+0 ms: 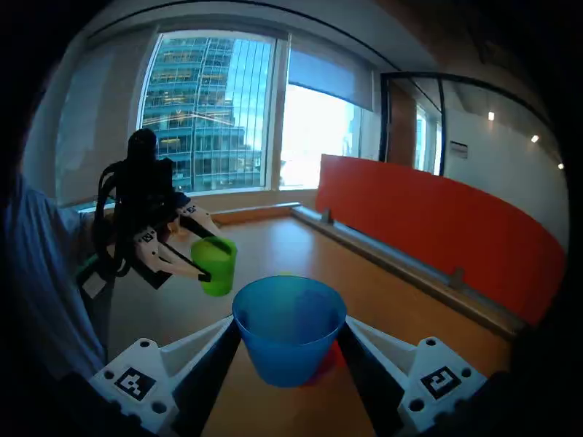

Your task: Pour water

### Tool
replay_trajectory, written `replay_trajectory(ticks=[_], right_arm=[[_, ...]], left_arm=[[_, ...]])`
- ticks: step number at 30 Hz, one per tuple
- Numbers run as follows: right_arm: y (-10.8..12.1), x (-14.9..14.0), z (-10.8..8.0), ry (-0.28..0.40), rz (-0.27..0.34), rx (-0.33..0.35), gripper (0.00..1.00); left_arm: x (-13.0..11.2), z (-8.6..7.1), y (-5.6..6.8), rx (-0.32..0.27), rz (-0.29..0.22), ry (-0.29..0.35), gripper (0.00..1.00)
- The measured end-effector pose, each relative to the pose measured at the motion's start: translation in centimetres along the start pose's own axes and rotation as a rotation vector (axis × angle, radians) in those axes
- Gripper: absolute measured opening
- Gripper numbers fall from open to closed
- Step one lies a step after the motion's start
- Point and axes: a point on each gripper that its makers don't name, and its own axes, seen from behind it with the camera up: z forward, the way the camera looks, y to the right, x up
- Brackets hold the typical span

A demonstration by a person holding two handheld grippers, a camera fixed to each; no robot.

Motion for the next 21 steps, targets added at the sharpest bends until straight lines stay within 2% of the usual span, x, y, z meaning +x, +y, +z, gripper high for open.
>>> replay_trajectory(ticks=[5,11,17,21], right_arm=[[0.0,-1.8,0.4,-0.036,-0.02,0.006,0.9],[-0.4,-4.2,1.0,-0.088,-0.034,0.037,0.9],[-0.8,-6.6,1.8,-0.143,-0.074,0.059,0.9],[-1.2,-7.9,2.2,-0.171,-0.073,0.081,0.9]], left_arm=[[-1.4,0.3,0.1,-0.004,0.011,-0.047,0.87],[-3.0,0.7,0.8,-0.032,0.018,-0.094,0.87],[-4.8,1.3,1.3,-0.051,0.043,-0.148,0.87],[-6.0,1.6,1.6,-0.066,0.051,-0.182,0.87]])
